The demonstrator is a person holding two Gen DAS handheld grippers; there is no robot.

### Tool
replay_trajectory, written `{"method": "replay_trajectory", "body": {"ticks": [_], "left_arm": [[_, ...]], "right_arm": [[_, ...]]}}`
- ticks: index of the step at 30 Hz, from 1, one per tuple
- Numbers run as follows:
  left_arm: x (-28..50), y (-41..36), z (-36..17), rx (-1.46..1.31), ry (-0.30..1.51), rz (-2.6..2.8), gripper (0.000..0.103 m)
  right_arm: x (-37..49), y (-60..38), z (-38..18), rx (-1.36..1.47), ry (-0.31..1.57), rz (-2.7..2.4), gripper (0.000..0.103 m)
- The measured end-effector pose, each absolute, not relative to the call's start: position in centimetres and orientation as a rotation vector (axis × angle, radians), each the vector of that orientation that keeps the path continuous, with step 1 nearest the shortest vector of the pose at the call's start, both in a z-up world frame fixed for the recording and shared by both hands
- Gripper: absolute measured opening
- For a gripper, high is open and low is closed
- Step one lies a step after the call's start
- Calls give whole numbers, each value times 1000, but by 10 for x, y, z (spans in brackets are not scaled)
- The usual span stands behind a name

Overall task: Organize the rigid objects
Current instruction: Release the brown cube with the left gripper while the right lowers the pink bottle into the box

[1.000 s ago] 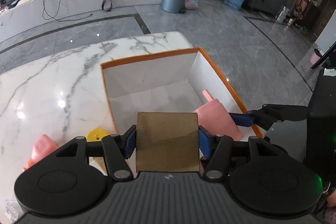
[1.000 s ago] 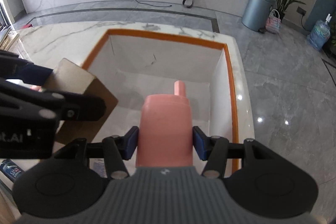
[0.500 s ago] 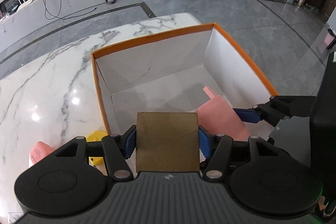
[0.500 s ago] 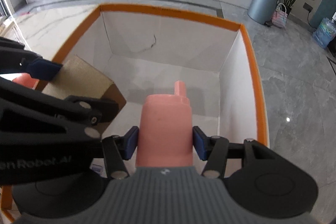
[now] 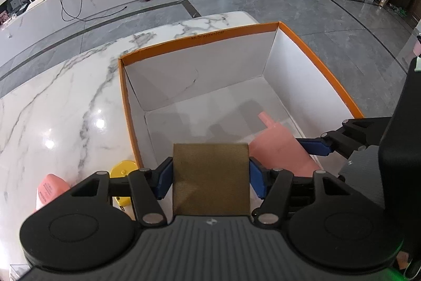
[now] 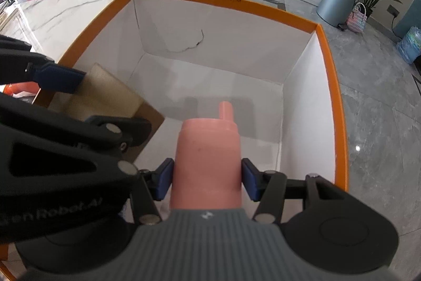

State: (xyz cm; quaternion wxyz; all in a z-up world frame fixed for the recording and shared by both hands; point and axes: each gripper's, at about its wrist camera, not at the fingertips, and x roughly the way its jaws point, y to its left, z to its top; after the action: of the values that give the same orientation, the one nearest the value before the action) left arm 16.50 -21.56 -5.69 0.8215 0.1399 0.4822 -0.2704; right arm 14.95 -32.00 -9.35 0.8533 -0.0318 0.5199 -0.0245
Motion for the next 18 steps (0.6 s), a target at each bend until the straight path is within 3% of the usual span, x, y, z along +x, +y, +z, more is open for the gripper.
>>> {"method": "replay_trajectory", "body": {"ticks": [11,18], "left_arm": [[167,-201,-47,201,999,-605,75],[173,-188,-28,176,1008,-563,61]], "right_arm": [[155,-320,-98,-55,1118,-64,56],[162,-315,-101,-42,1155,-56,56]]}}
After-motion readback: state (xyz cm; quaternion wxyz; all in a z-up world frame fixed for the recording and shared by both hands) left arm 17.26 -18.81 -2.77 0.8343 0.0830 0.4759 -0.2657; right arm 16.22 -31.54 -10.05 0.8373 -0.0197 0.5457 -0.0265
